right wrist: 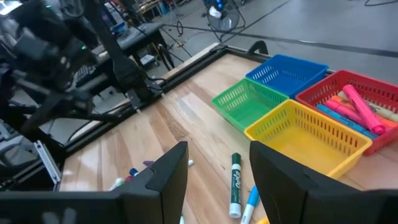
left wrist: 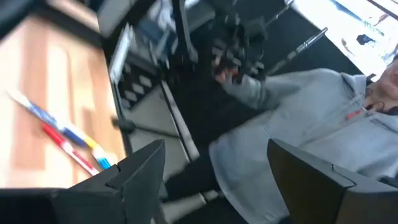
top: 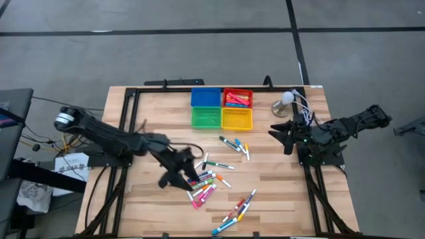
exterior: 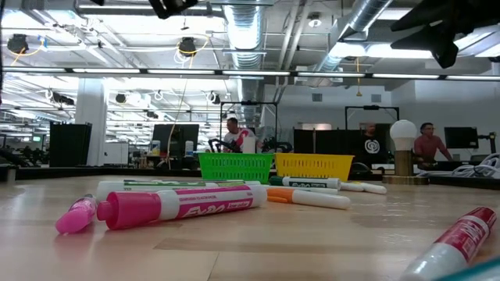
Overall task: Pick & Place Markers
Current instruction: Put the dark blue highlighter in the blue bin
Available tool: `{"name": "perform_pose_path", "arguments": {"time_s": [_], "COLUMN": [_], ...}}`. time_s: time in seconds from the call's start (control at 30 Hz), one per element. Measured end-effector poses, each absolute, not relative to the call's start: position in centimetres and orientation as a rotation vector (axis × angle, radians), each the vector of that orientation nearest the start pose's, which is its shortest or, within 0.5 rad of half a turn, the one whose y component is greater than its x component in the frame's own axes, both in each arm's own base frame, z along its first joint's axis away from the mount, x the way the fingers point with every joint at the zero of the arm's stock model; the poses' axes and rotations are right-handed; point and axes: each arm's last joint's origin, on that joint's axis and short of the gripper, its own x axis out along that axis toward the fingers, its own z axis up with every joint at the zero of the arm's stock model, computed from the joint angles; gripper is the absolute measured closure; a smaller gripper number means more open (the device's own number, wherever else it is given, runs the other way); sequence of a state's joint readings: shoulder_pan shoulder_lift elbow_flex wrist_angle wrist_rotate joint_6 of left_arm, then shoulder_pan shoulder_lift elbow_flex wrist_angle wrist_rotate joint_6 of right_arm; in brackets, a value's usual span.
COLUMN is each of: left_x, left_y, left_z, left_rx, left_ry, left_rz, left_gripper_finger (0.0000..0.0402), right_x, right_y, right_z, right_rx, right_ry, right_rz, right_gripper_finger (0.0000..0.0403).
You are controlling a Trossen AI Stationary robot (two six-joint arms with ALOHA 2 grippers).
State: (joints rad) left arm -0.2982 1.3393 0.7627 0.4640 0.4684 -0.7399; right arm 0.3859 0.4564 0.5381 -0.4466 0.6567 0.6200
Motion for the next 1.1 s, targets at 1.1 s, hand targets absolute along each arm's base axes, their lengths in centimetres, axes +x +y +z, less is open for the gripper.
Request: {"name": "perform_pose_path", "arguments": {"time_s": [1.1], "left_x": [32.6], "left_y": [-12.2], "left_z": [23.4], "left_rx": [-1.094], "left_ry": [0.603], "left_rz": [-0.288], "left_gripper_finger": [0.0119], "right_x": [10.4], "right_y": [2.3], "right_z": [26.3], "right_rx": [0.379], "right_ry": [0.268], "right_rz": [-0.357], "right_gripper_finger": [0.0241]}}
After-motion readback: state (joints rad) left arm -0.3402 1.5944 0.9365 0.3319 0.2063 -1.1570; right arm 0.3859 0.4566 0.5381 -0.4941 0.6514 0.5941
